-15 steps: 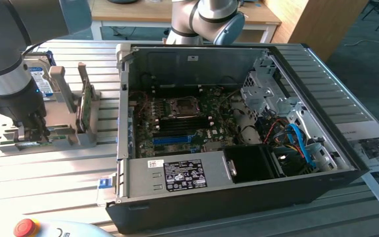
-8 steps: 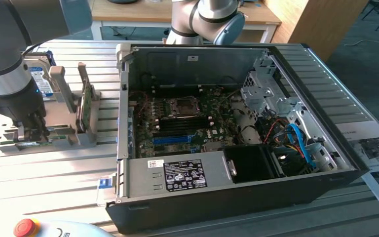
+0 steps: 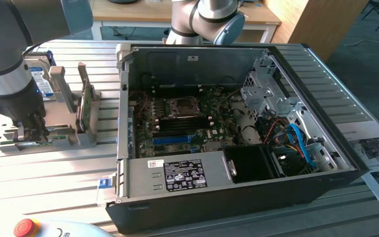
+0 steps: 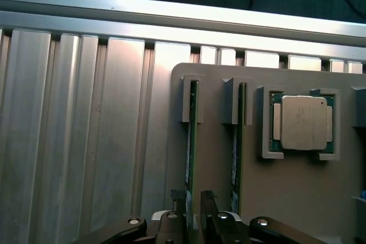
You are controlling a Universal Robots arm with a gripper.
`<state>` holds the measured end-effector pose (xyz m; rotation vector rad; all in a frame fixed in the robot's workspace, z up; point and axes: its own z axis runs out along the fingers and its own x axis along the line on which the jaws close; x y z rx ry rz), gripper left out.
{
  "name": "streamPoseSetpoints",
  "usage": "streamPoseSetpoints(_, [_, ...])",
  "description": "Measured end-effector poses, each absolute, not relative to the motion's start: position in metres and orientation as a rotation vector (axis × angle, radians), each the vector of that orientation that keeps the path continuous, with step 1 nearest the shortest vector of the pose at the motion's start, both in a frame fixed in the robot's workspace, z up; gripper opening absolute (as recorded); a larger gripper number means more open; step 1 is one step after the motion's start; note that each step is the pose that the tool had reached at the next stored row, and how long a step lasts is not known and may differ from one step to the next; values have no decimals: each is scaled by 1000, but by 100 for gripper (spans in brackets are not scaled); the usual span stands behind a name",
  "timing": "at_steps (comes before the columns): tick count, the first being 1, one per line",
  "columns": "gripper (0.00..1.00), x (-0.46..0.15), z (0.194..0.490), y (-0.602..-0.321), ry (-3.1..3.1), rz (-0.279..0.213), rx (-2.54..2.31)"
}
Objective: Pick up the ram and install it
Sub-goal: 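Pick up the ram and move it above insertion slot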
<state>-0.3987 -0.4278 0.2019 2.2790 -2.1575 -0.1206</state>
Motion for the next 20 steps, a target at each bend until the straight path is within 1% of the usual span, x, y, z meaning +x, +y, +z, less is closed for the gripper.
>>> streamPoseSetpoints(20, [25,-398,203,-427,-2151,-125,2271])
